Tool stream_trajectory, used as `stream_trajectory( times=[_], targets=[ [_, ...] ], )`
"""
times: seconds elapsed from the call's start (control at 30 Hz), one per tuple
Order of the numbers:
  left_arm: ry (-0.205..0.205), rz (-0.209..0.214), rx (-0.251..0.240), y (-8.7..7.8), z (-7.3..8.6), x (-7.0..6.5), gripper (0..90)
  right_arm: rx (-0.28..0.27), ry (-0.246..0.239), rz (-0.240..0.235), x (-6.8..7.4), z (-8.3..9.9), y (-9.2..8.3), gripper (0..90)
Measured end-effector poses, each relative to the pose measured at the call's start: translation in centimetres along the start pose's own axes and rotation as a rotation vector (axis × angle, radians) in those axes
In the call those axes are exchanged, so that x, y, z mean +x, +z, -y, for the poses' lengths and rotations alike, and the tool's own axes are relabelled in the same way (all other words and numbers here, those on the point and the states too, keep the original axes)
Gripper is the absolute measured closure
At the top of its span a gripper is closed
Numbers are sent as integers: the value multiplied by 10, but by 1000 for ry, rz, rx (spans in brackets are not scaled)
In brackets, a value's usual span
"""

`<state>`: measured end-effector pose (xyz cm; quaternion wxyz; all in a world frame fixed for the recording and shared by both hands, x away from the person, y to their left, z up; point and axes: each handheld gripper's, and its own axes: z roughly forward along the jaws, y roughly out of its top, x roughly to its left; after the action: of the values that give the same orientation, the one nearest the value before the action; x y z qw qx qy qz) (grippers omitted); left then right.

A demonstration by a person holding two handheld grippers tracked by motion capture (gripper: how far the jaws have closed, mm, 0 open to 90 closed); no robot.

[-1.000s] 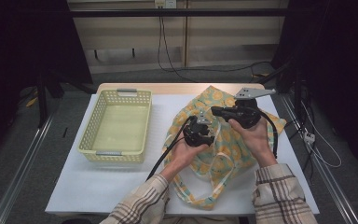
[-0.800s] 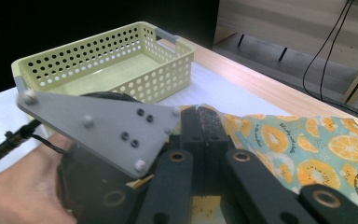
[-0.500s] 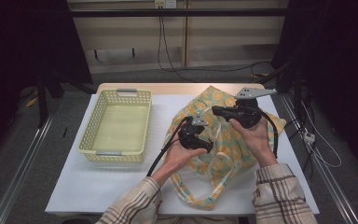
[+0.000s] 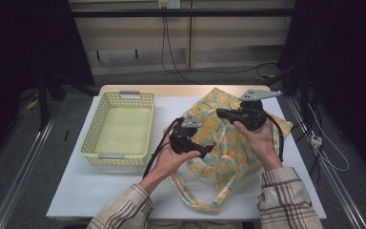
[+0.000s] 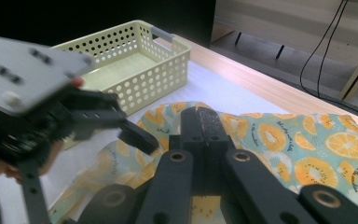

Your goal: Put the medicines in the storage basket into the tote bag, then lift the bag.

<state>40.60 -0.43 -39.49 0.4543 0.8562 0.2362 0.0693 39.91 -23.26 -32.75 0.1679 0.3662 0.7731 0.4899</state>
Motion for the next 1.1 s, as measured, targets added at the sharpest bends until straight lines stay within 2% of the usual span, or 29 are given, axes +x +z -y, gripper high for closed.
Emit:
stream_trajectory(
  times=[0.2, 0.37, 0.47, 0.57, 0.67, 0.8, 0.87, 0.97, 1.1],
  targets=[
    [-19, -7, -18, -15, 6, 4, 56, 0, -7, 4, 0, 0, 0, 900],
    [11, -15, -3, -24, 11, 2, 56, 2, -4, 8, 0, 2, 0, 900],
    [20, -16, -16, -33, 11, 1, 66, 3, -2, 6, 0, 2, 0, 900],
    [22, -39, -14, -42, 13, 2, 71, 1, -6, 6, 0, 2, 0, 900],
    [15, -49, 0, -49, 21, 4, 68, 3, -5, 8, 1, 1, -1, 900],
    [7, -45, 57, -56, 34, 4, 67, 1, -4, 12, 1, 1, -3, 900],
    [3, -47, 66, -61, 41, 1, 75, 6, -6, 14, 2, 1, -3, 900],
    [18, -59, 112, -66, 53, -7, 78, 15, -14, 18, 3, 1, -4, 900],
    [17, -43, 145, -70, 70, -14, 80, 36, -33, 22, 6, 3, -5, 900]
  ],
)
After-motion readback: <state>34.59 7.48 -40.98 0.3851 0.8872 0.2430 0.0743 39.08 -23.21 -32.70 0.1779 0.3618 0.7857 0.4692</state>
